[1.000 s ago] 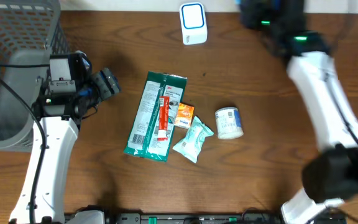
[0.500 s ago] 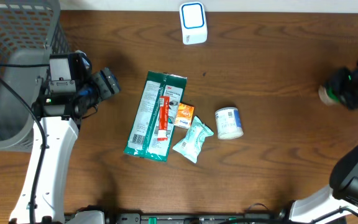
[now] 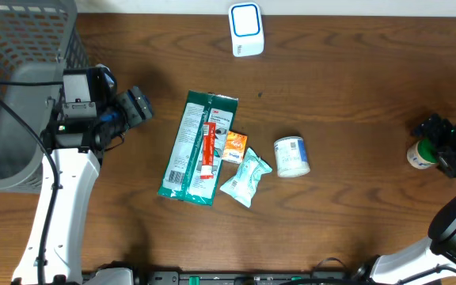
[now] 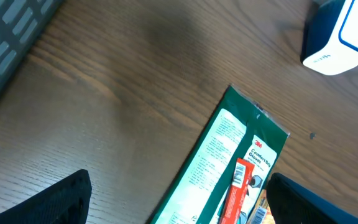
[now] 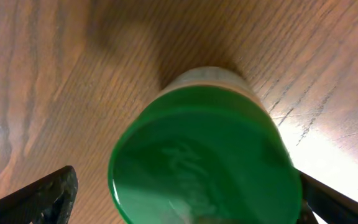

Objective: Scan the item barcode
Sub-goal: 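Carry the jar to the right table edge and release it, then move the right gripper onto the white-and-blue swab tub and grasp it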

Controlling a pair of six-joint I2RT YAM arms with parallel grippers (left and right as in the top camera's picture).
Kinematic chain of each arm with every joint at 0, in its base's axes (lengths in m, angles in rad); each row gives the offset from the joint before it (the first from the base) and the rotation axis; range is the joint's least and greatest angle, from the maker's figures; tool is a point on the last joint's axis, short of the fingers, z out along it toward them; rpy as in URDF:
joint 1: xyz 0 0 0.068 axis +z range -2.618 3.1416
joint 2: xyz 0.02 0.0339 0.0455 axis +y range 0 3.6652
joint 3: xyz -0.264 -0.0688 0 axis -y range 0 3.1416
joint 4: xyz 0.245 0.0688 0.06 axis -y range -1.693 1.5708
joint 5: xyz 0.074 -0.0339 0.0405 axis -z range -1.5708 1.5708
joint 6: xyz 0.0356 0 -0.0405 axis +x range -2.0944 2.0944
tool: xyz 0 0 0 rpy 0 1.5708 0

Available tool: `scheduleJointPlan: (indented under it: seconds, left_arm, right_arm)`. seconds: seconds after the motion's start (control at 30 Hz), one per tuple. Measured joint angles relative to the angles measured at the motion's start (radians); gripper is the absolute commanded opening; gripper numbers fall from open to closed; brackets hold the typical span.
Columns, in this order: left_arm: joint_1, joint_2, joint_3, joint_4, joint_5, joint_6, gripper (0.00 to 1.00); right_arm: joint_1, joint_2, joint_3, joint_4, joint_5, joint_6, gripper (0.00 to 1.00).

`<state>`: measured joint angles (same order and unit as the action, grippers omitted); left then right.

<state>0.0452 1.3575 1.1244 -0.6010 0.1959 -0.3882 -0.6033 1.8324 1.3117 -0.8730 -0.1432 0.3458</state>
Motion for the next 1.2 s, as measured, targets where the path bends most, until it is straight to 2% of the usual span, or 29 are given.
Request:
scheduleJointPlan:
  seconds: [0.23,0.3,0.43,0.53,0.63,0.83,1.0,1.03,1.07,1.13,1.17,1.2]
  left_arm:
    - [0.000,0.000,0.000,0.000,0.000,0.000,0.88]
    - [0.000,0.000,0.000,0.000,0.000,0.000,0.88]
    - [0.000,0.000,0.000,0.000,0.000,0.000,0.88]
    - [0.000,0.000,0.000,0.000,0.000,0.000,0.88]
    - [0.000,0.000,0.000,0.000,0.000,0.000,0.88]
    - [0.000,0.000,0.000,0.000,0.000,0.000,0.88]
    - [0.000,0.000,0.000,0.000,0.000,0.000,0.88]
    - [0.000,0.000,0.000,0.000,0.000,0.000,0.88]
    - [0.000,0.000,0.000,0.000,0.000,0.000,0.88]
    - [0.000,0.000,0.000,0.000,0.000,0.000,0.88]
    - [0.000,0.000,0.000,0.000,0.000,0.000,0.88]
    - [0.000,0.000,0.000,0.000,0.000,0.000,0.88]
  right_arm:
    - [0.000,0.000,0.024,-0.051,-0.002,-0.019,0.99]
    - [0.000,0.006,0.105,-0.150,-0.003,-0.022,0.99]
    - [0.027,0.005,0.439,-0.399,-0.001,-0.046,0.99]
    - [0.132,0.000,0.592,-0.470,0.002,-0.077,0.99]
    - [0.272,-0.005,0.637,-0.477,-0.004,-0.095,0.99]
    - [0.573,-0.004,0.607,-0.442,-0.016,-0.109,0.99]
    - [0.819,-0.004,0.490,-0.361,-0.019,-0.115,0.98]
    - [0.859,-0.004,0.459,-0.349,-0.019,-0.111,0.94]
    - [0.877,-0.004,0.444,-0.344,-0.019,-0.107,0.80]
    - [0.948,-0.004,0.385,-0.330,-0.019,-0.095,0.65]
    - [0.984,-0.003,0.357,-0.325,-0.019,-0.086,0.46]
    - [1.036,-0.002,0.321,-0.317,-0.021,-0.084,0.34]
